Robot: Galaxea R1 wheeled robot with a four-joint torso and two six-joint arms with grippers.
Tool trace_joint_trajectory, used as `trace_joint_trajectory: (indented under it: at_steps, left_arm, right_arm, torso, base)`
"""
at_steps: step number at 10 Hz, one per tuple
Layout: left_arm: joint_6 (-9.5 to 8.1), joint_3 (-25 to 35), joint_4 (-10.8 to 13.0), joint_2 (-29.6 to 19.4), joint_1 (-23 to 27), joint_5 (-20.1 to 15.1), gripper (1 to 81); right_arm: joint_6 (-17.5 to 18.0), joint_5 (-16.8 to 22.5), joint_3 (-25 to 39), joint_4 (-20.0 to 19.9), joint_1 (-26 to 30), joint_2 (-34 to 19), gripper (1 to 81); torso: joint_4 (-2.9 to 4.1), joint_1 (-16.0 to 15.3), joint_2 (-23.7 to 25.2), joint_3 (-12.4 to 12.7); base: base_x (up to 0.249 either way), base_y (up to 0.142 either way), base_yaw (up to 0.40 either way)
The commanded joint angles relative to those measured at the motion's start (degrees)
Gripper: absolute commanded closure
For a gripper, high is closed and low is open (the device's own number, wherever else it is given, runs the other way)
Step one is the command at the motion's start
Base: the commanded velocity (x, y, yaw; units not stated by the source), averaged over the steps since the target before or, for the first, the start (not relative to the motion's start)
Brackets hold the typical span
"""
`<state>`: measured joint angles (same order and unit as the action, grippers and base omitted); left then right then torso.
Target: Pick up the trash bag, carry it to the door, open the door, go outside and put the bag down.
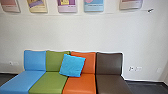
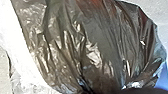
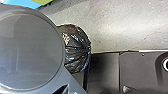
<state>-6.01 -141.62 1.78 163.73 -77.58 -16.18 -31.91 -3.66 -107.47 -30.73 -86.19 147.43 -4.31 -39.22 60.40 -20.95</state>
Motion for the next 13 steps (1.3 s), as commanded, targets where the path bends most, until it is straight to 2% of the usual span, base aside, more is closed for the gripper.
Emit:
trace_joint_trajectory:
  at_steps: [1,4,8,9,10,12,13]
  left_arm:
    - [0.47,-2.77,0.76,1.42,4.06,-3.42,81.1]
    - [1.26,-7.88,0.94,4.23,3.79,-3.42,81.1]
    - [1.79,-8.33,0.94,4.85,3.79,-3.33,81.1]
    - [1.79,-8.33,0.94,4.77,3.79,-3.16,81.1]
    - [1.79,-8.41,0.94,4.77,3.79,-3.16,81.1]
    - [1.79,-8.50,0.94,4.77,3.79,-3.16,81.1]
    - [1.79,-8.50,0.94,4.68,3.79,-3.16,81.1]
  right_arm:
    - [-0.43,4.10,-0.70,0.94,2.90,0.68,1.0]
    - [-0.52,4.18,-7.29,2.34,2.20,5.43,1.0]
    - [-0.78,4.10,-7.92,3.13,1.06,6.85,1.0]
    - [-0.78,4.01,-7.92,3.39,0.88,6.94,1.0]
    - [-0.78,3.92,-8.09,3.31,0.80,6.94,1.0]
    - [-0.70,3.92,-8.88,3.31,0.88,6.94,1.0]
    - [-0.61,3.92,-9.84,3.14,1.14,6.68,1.0]
  torso:
    - [0.00,3.45,-5.36,-0.06]
    - [0.00,7.74,-11.96,0.09]
    - [0.00,12.96,-20.09,0.09]
    - [0.00,14.42,-22.41,1.66]
    - [-1.28,15.67,-24.36,5.56]
    - [-1.70,17.51,-27.39,7.06]
    - [-0.68,18.75,-29.34,8.97]
  base:
    - [0.000,0.000,0.000]
    - [0.000,0.000,0.000]
    - [0.000,0.000,0.000]
    - [0.000,0.000,0.000]
    - [0.000,0.000,0.000]
    - [0.000,0.000,0.000]
    - [0.000,0.000,0.000]
